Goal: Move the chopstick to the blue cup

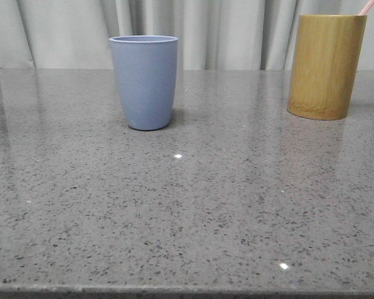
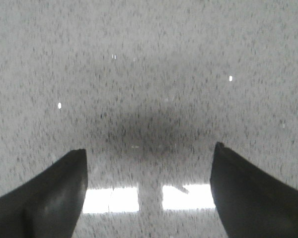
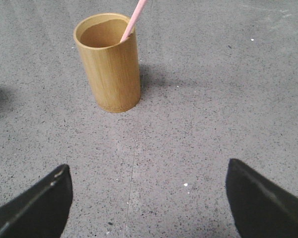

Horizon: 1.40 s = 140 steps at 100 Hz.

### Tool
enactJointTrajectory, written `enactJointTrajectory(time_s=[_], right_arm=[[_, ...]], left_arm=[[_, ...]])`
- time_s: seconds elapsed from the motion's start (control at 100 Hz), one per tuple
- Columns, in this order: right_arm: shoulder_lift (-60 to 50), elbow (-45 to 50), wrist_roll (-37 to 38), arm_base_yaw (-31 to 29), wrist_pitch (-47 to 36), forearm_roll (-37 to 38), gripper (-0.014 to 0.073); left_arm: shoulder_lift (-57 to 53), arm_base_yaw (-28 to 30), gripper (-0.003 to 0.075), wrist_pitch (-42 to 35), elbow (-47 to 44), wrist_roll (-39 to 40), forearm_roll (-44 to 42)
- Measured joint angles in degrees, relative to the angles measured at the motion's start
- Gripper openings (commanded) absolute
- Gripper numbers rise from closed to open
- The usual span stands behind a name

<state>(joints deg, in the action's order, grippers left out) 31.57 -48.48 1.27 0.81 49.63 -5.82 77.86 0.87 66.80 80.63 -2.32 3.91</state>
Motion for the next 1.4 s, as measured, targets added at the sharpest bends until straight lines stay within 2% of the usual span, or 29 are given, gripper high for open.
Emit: enactJointTrajectory(time_s=[0.23, 0.44, 0.63, 0.84, 1.07, 1.4], right_arm=[[0.0, 0.0, 0.0, 0.0, 0.0, 0.0, 0.0624], [0.0, 0.0, 0.0, 0.0, 0.0, 0.0, 0.0624], [0.0, 0.0, 0.0, 0.0, 0.0, 0.0, 0.0624], [0.26, 0.0, 0.0, 0.0, -2.06, 0.0, 0.0624], [4.78, 0.0, 0.0, 0.0, -12.36, -1.28, 0.0624], [20.4, 0.0, 0.0, 0.0, -27.9, -3.79, 0.0624]], left_arm=[[-14.05, 0.0, 0.0503, -4.9, -17.0, 0.0, 0.11], [-25.77, 0.0, 0.0503, -5.32, -25.58, 0.0, 0.11], [-31.58, 0.0, 0.0503, -5.32, -26.49, 0.0, 0.11], [-32.39, 0.0, 0.0503, -5.41, -26.52, 0.0, 0.11], [-32.39, 0.0, 0.0503, -5.45, -26.52, 0.0, 0.11], [-32.39, 0.0, 0.0503, -5.91, -26.52, 0.0, 0.11]])
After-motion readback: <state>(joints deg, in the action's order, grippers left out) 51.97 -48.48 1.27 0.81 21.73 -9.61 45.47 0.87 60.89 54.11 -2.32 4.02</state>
